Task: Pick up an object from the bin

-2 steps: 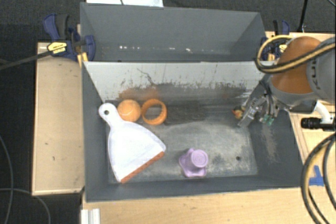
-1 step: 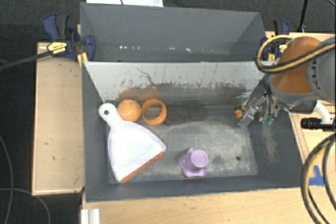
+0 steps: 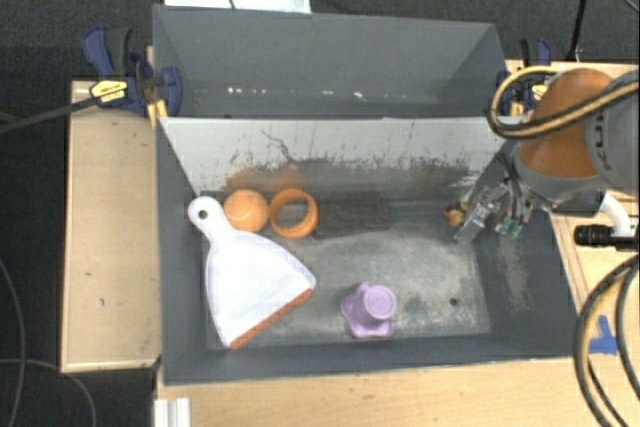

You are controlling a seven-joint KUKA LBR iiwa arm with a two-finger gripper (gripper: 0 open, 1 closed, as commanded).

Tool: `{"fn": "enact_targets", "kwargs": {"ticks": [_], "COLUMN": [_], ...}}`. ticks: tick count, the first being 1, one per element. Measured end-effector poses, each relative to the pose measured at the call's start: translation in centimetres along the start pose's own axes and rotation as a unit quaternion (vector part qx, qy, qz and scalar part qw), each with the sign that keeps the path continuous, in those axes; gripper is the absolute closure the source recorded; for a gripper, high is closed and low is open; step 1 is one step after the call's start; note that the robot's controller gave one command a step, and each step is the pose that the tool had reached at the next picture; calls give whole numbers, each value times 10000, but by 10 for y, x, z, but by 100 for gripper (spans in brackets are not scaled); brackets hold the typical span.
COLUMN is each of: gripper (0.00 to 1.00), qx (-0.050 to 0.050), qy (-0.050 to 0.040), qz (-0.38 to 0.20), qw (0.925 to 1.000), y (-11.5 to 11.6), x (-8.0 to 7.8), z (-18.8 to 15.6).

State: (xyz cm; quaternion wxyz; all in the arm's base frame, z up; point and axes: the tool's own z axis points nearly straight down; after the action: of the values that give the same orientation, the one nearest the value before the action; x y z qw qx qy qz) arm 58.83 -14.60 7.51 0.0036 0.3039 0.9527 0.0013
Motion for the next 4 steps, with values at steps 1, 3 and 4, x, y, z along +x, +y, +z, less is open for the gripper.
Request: {"fn": "enact_targets", "kwargs": {"ticks": [1, 3, 4], "gripper": [100, 100, 100], "qx": [24, 10, 13], "qy": [40, 2, 10], "qz": [-26, -40, -46], "qw": [10000, 10000, 10000], "y": [-1, 0, 0], "x": [1, -1, -1], "z": [-25, -44, -51]}}
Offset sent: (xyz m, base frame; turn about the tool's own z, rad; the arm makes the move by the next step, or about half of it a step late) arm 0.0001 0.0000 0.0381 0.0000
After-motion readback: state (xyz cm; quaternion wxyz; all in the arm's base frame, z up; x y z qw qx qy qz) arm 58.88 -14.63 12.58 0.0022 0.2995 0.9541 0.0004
